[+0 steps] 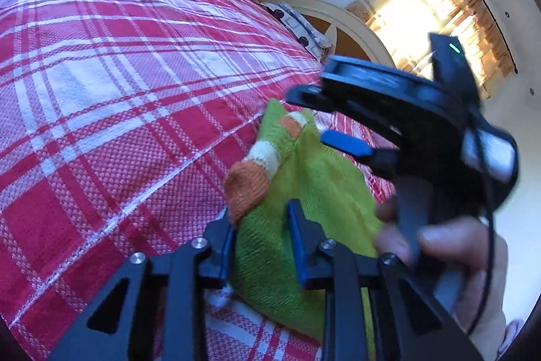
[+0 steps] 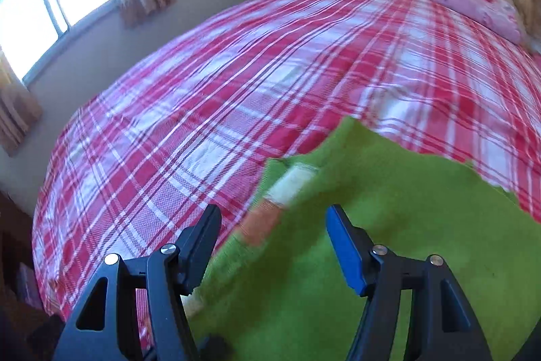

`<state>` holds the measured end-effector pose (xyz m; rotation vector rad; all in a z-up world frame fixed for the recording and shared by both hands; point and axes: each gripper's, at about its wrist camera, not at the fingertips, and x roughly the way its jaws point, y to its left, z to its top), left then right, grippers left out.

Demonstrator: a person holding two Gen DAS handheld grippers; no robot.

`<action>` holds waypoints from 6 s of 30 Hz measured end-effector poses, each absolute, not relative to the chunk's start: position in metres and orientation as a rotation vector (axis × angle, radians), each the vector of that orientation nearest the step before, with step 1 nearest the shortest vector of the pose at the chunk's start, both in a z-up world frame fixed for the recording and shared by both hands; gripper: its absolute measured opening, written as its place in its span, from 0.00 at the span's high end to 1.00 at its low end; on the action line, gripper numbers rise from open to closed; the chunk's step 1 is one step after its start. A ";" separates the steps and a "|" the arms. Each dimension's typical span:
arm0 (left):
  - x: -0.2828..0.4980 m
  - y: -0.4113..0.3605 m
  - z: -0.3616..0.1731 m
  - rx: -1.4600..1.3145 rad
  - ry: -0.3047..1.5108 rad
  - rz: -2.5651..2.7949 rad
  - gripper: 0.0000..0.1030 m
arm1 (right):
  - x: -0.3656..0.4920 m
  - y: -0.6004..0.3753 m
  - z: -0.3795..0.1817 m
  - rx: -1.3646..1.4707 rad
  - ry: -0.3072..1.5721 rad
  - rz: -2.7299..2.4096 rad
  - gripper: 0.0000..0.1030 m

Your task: Fold small clothes

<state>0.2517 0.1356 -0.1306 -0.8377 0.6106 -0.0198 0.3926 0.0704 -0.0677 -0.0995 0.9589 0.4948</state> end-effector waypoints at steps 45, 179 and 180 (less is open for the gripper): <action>0.242 -0.042 -0.018 -0.137 0.514 -0.385 0.87 | 0.357 -0.140 0.006 -0.025 0.869 0.327 0.87; 0.340 -0.095 -0.062 -0.083 0.908 -0.406 0.05 | 0.221 -0.339 -0.051 0.518 0.688 -0.005 0.29; 0.348 -0.098 -0.072 -0.103 0.934 -0.396 0.05 | 0.233 -0.339 -0.057 0.503 0.713 -0.001 0.29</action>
